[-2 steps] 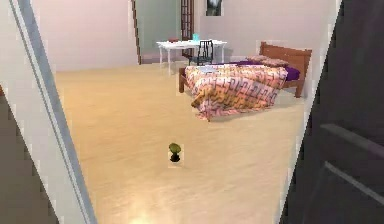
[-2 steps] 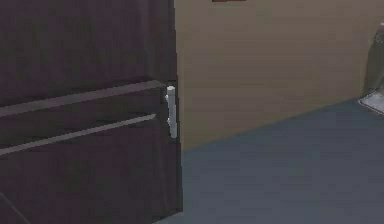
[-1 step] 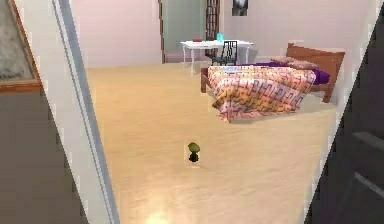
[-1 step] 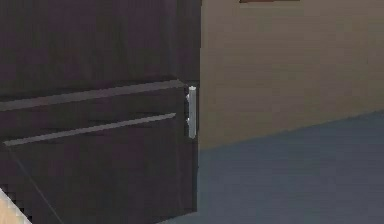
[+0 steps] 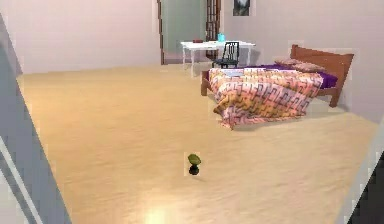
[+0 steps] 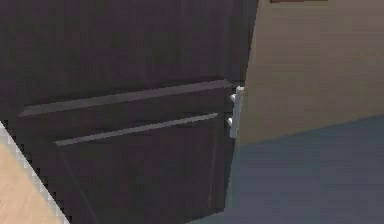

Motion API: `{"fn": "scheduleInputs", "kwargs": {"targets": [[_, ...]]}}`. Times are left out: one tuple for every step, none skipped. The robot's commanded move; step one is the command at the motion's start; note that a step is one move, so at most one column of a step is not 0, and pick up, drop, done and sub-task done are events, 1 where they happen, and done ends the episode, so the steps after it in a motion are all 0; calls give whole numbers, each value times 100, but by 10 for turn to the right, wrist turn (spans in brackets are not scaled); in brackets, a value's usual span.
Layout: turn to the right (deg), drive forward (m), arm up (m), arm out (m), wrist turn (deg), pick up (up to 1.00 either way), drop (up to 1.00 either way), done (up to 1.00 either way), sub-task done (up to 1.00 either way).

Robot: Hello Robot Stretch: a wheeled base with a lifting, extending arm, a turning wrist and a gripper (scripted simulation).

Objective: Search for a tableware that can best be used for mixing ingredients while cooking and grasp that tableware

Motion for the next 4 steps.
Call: {"fn": "scheduleInputs", "kwargs": {"targets": [[0,65,0,0,0,0,0,0,0],[-180,0,0,0,0,0,0,0,0],[0,100,0,0,0,0,0,0,0],[-150,0,0,0,0,0,0,0,0]]}}
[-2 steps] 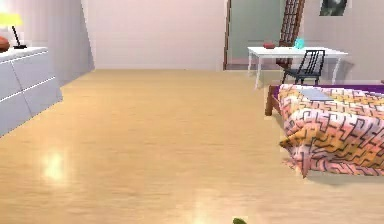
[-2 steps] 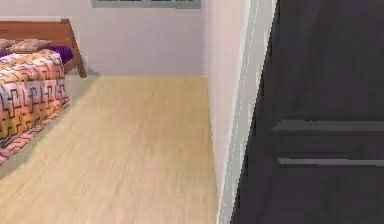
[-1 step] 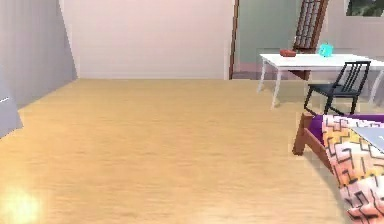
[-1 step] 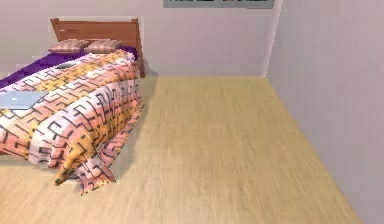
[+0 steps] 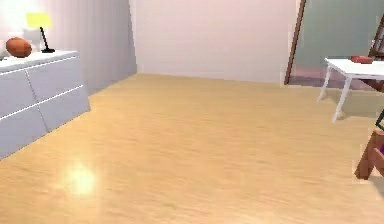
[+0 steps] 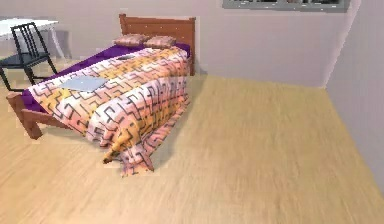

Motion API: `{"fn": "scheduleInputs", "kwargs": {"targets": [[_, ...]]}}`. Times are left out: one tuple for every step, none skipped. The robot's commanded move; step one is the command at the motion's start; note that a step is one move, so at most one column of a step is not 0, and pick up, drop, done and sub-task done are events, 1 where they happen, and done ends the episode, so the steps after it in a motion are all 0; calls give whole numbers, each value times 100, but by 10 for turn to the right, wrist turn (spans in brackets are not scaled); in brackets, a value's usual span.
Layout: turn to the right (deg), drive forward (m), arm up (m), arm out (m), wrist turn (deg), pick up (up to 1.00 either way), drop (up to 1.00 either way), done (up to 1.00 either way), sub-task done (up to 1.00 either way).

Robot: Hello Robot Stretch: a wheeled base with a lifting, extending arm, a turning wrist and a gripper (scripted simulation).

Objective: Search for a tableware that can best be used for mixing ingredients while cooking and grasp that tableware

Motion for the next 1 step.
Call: {"fn": "scheduleInputs", "kwargs": {"targets": [[0,20,0,0,0,0,0,0,0]]}}
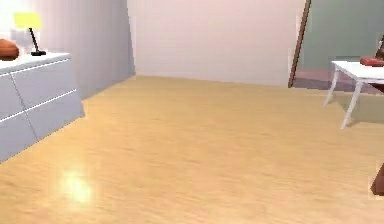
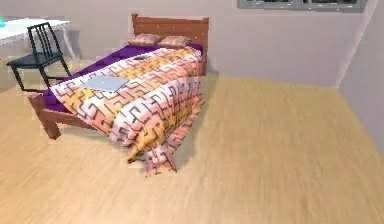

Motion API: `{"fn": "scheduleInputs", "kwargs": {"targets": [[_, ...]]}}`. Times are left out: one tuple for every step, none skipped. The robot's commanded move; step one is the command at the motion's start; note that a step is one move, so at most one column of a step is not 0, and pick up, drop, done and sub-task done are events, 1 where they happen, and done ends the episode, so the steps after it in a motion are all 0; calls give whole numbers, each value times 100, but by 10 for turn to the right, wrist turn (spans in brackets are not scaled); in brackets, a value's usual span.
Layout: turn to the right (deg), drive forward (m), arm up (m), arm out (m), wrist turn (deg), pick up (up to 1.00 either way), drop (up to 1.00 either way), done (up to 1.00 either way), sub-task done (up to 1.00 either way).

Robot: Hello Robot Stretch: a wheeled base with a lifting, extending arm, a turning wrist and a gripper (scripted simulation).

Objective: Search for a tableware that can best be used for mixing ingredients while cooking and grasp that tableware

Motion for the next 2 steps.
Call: {"fn": "scheduleInputs", "kwargs": {"targets": [[210,0,0,0,0,0,0,0,0],[0,100,0,0,0,0,0,0,0]]}}
